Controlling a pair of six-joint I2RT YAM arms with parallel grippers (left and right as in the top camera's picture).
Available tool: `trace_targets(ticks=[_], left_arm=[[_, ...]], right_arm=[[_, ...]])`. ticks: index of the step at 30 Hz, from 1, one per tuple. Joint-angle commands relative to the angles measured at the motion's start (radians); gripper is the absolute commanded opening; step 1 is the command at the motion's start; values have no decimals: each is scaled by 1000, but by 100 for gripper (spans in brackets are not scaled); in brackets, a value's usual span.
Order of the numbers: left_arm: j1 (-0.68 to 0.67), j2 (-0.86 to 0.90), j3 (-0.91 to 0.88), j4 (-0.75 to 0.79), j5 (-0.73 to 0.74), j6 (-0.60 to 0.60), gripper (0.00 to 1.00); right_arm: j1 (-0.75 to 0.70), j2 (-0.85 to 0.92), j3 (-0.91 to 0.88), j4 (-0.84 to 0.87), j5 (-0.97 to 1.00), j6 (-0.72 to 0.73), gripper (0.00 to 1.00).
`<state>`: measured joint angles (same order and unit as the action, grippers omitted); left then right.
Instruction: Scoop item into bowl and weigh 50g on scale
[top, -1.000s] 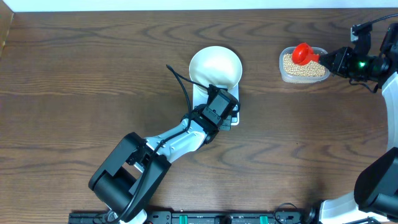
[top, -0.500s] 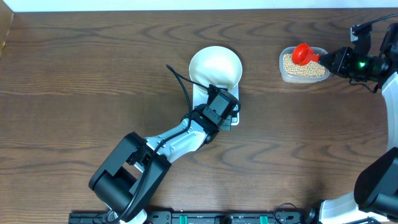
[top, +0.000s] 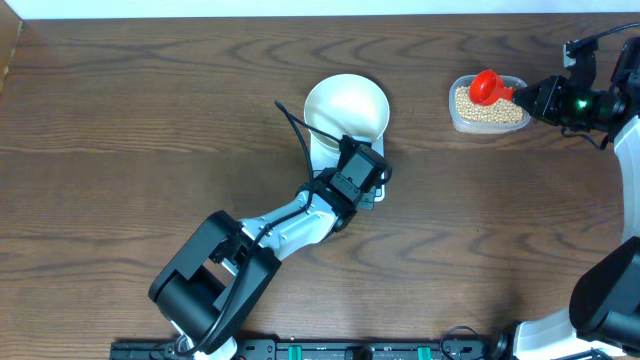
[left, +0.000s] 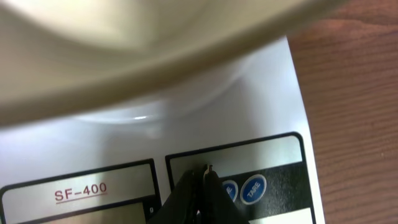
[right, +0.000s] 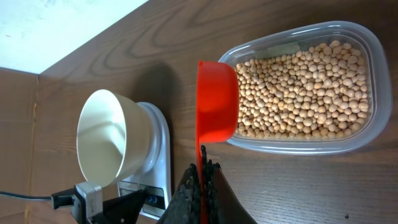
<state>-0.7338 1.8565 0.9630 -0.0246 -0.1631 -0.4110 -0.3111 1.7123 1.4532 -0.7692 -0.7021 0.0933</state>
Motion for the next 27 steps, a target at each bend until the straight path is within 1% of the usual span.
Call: trace_targets(ticks=[1, 6, 19, 27], left_arm=[[17, 141, -65, -43, -6, 6, 7], [17, 141, -65, -55, -7, 6, 7], [17, 124, -65, -139, -6, 6, 7], [17, 124, -65, -154, -6, 6, 7]], right_arm=[[-8, -5, 13, -2, -6, -24, 1], [-8, -5, 13, -2, -6, -24, 1], [-9, -5, 13, -2, -6, -32, 1], [-9, -5, 13, -2, -6, -32, 1]])
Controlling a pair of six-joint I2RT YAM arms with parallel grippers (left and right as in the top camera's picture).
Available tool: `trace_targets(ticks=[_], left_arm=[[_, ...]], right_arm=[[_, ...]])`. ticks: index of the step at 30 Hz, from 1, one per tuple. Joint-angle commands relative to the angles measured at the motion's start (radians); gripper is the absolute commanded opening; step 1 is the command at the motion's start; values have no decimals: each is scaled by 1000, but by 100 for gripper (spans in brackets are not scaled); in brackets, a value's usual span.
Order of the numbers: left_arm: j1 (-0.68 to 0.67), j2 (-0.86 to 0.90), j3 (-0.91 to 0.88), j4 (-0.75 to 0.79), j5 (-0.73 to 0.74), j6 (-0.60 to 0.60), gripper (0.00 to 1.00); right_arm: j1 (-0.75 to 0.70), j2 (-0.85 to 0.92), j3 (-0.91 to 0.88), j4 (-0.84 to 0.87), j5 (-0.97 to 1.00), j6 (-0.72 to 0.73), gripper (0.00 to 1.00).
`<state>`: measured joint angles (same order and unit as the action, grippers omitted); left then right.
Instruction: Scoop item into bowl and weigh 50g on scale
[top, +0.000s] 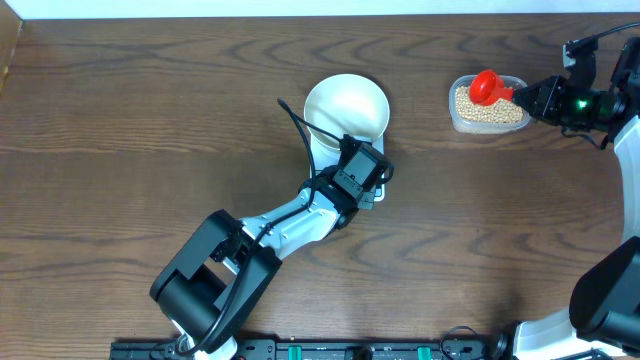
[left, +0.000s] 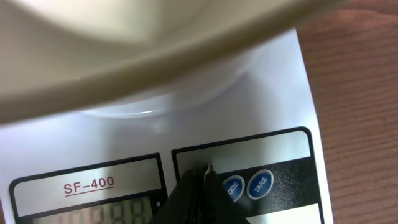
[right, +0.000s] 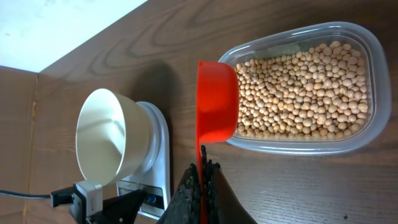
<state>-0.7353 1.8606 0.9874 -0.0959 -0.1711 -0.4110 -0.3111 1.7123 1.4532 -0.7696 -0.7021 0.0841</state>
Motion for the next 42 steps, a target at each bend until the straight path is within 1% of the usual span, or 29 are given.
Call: trace_targets(ticks=[1, 29, 35, 42], left_arm=[[18, 119, -90, -84, 2, 6, 7], [19, 117, -87, -135, -2, 7, 7], [19, 117, -53, -135, -24, 11, 7], [16, 117, -32, -128, 50, 14, 7]], right_arm=[[-9, -5, 13, -2, -6, -23, 1], [-9, -5, 13, -6, -7, -23, 1], [-9, -5, 13, -6, -7, -22, 1], [-9, -5, 13, -6, -7, -23, 1]])
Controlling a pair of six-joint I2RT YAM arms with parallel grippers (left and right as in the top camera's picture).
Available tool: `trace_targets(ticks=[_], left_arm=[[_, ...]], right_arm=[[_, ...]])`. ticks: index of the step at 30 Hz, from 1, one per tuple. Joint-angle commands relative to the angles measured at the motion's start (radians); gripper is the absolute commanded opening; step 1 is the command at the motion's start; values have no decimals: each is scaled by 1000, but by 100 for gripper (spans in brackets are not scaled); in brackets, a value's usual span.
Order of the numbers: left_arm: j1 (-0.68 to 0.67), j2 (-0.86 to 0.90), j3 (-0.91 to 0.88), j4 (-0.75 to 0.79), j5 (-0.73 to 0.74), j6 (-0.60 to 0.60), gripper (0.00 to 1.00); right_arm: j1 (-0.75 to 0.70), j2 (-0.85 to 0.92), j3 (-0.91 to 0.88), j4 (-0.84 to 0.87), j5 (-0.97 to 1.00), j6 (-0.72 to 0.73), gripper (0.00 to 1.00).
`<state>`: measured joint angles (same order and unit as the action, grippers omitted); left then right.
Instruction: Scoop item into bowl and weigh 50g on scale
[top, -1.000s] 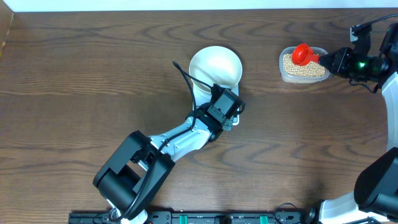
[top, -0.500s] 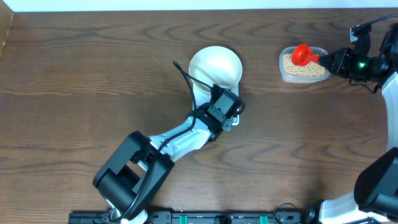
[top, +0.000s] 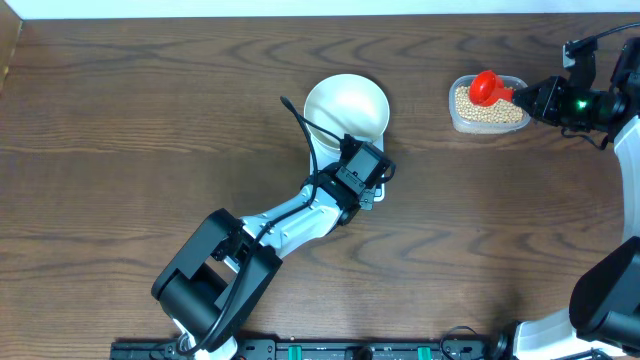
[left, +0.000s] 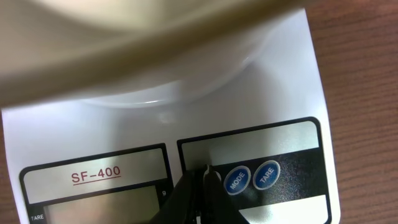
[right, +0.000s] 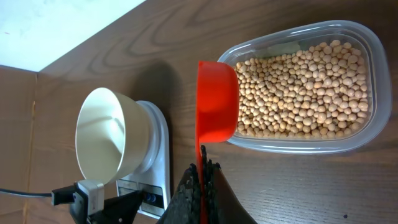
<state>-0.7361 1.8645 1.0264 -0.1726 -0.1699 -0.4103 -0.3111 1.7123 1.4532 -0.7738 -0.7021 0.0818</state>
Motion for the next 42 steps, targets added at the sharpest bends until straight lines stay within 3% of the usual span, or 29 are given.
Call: trace_targets(ticks=[1, 12, 25, 30, 36, 38, 42], left_arm=[[16, 114, -71, -51, 50, 14, 7], [22, 35, -71, -51, 53, 19, 7], [59, -487, -71, -161, 53, 25, 7], [83, -679, -71, -190, -23, 18, 7], [256, -801, -71, -181, -279, -81, 7], [395, -796, -71, -148, -367, -119, 7], [587, -755, -71, -92, -396, -119, 7]], right_arm=[[-9, -5, 13, -2, -6, -20, 1], [-9, -5, 13, 0, -6, -21, 1], [-9, -5, 13, -1, -6, -22, 1], [-9, -5, 13, 3, 14, -35, 1], [-9, -5, 13, 57, 41, -35, 1], [-9, -5, 13, 103, 37, -34, 1], [-8, -5, 13, 192, 37, -34, 1]])
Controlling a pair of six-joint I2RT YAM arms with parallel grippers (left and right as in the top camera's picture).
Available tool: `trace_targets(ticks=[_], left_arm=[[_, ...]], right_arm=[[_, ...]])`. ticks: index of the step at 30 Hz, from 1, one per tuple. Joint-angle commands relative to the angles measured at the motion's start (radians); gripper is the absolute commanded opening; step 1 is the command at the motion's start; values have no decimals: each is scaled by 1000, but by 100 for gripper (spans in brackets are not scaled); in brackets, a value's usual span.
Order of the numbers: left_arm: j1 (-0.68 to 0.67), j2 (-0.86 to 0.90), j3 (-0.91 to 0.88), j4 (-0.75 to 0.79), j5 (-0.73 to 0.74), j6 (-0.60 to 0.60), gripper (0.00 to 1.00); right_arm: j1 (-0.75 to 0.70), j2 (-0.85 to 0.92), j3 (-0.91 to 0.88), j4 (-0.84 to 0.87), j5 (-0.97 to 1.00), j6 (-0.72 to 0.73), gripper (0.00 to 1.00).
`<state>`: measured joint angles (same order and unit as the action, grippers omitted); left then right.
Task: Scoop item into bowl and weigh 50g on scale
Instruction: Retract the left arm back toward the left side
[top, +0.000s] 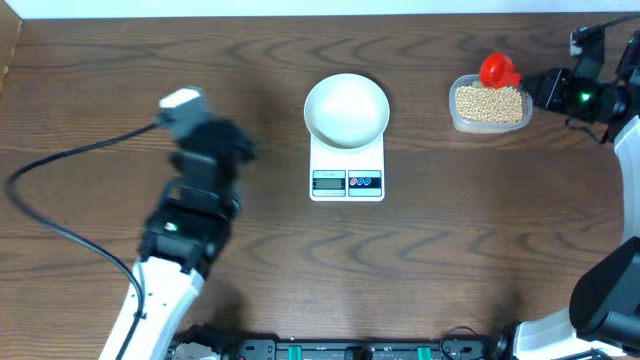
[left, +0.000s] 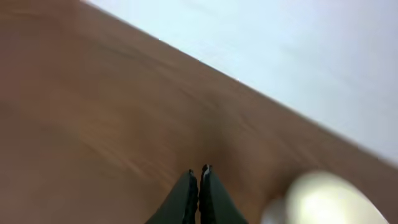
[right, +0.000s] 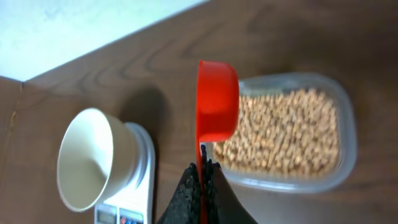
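Note:
A white bowl (top: 346, 108) stands on the white scale (top: 347, 182) at mid-table, the scale's display and buttons facing the near edge. A clear container of beans (top: 489, 106) sits at the right. My right gripper (top: 527, 86) is shut on the handle of a red scoop (top: 495, 70), held over the container's far edge. The right wrist view shows the scoop (right: 217, 102) edge-on, above the beans (right: 292, 134), with the bowl (right: 93, 155) to its left. My left gripper (left: 199, 169) is shut on nothing, over bare table far left of the scale; that view is blurred.
The left arm (top: 190, 220) and its cable (top: 70, 165) lie over the left part of the table. A pale wall (left: 298, 68) runs behind the far table edge. The right arm (top: 600, 95) reaches in from the right edge.
My left arm has left the scale and now stands at the table's left side, its gripper still shut. The scale's front is uncovered. The red scoop sits higher and farther back over the container.
My left gripper's shut tips rested on the scale's panel beside the MODE button through all three earlier moments, and digits showed on the display. My right gripper held the scoop still at the beans. Now the left arm is off the scale and the scoop has shifted.

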<state>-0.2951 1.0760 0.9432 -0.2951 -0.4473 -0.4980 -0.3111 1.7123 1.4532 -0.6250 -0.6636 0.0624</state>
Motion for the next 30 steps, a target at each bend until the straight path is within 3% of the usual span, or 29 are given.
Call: trace_targets(ticks=[1, 4, 7, 13, 17, 23, 26, 30], left_arm=[[188, 46, 12, 43, -118, -31, 7], [314, 97, 12, 83, -118, -31, 8], [409, 158, 12, 124, -118, -42, 7], [497, 291, 12, 256, -31, -62, 7], [496, 325, 12, 303, -3, -62, 7], [483, 328, 12, 304, 166, -60, 7], [412, 328, 12, 291, 357, -10, 7], [276, 328, 12, 219, 396, 35, 7]], right_arm=[[-8, -5, 13, 76, -2, -14, 1], [-8, -5, 13, 210, 0, 8, 1], [-8, -5, 13, 378, 21, 125, 1], [-8, -5, 13, 521, 180, 315, 1], [-8, -5, 13, 534, 202, 327, 1], [-7, -5, 13, 508, 185, 320, 1], [14, -5, 13, 401, 163, 177, 1], [33, -5, 13, 275, 150, 75, 1]])
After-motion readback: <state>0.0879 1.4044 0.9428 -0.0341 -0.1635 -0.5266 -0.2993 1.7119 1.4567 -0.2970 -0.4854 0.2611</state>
